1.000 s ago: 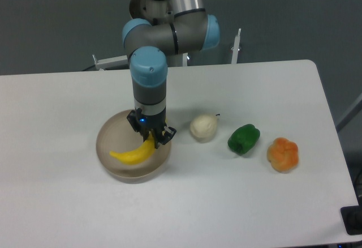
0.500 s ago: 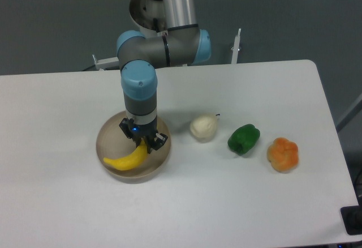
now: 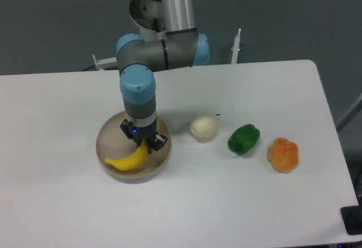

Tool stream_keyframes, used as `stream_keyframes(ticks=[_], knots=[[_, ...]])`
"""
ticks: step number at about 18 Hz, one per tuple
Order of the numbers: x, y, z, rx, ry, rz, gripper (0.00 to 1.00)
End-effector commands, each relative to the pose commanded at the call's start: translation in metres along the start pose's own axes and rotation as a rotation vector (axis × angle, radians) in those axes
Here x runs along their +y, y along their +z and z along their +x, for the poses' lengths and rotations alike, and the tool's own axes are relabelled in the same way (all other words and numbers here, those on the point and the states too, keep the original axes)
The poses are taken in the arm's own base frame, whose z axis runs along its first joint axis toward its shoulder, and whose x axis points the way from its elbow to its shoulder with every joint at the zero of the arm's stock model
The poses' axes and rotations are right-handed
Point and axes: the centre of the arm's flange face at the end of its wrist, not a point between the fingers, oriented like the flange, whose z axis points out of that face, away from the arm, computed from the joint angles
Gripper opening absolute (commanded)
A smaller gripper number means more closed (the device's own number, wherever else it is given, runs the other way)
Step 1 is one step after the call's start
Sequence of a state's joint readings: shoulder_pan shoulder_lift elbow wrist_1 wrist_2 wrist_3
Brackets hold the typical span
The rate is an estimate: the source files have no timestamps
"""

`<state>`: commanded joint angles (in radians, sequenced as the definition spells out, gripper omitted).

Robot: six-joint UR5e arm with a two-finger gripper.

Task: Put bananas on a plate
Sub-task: 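Open the gripper to release the banana on the plate, then raise the open gripper up and away from the banana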

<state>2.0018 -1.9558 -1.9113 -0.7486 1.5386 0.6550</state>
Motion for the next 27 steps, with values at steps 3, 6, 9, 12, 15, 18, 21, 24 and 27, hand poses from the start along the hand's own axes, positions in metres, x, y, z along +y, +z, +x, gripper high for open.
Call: stream_keyframes(ticks=[3, 6, 9, 12, 15, 18, 21, 24, 27], knots=[[0.0, 0.001, 0.0, 0.003, 0.001, -0.004, 0.33], [0.001, 0.001, 0.0, -0.001, 0.035, -0.009, 0.33], [0.004, 0.003, 0.002, -0.004, 0.044, -0.021, 0.33], [0.005, 0.006, 0.002, -0.001, 0.046, -0.025, 0.33], [0.004, 0.005, 0.002, -0.003, 0.046, -0.02, 0.42], [0.001, -0.003, -0.001, -0.015, 0.043, -0.006, 0.89], [0.0, -0.01, -0.005, -0.024, 0.036, 0.005, 1.0], [-0.009, -0.027, -0.019, -0.051, 0.026, 0.034, 1.0], [-0.009, -0.038, -0.038, -0.076, -0.002, 0.05, 1.0]])
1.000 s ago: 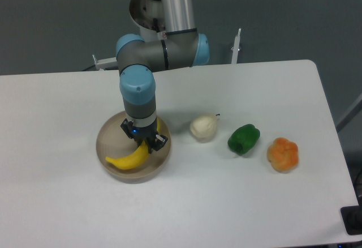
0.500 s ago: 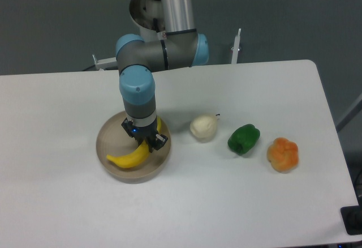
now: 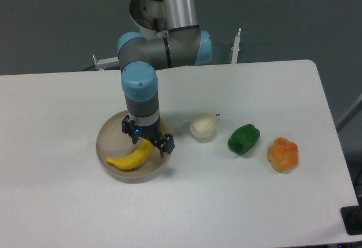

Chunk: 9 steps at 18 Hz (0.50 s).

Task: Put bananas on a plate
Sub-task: 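Raise the open gripper up and away from the banana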

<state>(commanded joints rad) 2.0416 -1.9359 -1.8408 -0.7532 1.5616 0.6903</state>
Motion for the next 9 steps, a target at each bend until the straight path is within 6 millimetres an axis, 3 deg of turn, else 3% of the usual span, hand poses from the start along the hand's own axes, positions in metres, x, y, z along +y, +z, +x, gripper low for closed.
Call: stream_keyframes(ticks=[6, 9], knots=[[-0.014, -0.032, -0.039, -0.061, -0.018, 0.061, 1.0], [0.0, -0.044, -0.079, -0.096, 0.003, 0.07, 1.0]])
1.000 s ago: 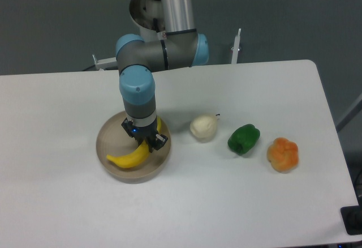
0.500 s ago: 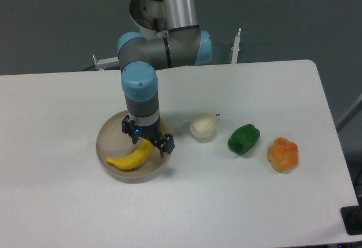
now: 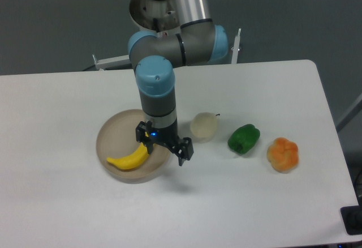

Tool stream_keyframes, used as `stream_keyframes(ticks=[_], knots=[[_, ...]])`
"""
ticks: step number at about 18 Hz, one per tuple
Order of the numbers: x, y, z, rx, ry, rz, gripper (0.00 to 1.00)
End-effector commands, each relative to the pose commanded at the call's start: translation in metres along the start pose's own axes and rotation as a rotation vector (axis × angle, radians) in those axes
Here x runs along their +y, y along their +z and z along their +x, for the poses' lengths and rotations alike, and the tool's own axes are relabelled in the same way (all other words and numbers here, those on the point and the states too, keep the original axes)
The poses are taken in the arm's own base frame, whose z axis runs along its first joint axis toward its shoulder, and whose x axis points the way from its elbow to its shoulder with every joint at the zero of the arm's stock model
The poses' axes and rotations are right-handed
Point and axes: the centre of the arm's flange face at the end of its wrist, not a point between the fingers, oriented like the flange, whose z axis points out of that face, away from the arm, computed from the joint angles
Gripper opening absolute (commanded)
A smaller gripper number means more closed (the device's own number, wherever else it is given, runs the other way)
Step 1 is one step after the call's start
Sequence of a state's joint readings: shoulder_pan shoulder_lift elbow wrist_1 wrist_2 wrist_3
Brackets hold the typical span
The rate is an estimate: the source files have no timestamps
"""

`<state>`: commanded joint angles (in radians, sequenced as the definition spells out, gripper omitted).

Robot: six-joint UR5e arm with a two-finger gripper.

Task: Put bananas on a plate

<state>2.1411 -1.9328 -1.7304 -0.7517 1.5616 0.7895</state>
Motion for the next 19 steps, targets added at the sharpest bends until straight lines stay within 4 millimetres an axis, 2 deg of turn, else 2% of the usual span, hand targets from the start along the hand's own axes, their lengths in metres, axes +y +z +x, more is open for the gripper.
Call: stream_keyframes(ticks=[1, 5, 9, 12, 17, 19], knots=[[0.008, -0.006, -0.014, -0.013, 0.024, 0.002, 1.0], [0.035, -0.018, -0.046, -0.052, 0.111, -0.025, 1.0], [0.06, -0.023, -0.076, -0.101, 0.253, -0.112, 1.0], [0.074, -0.024, -0.096, -0.109, 0.263, -0.123, 1.0], [0.077, -0.038, -0.117, -0.14, 0.25, -0.106, 1.0], [0.076, -0.037, -0.119, -0.143, 0.248, -0.104, 1.0]])
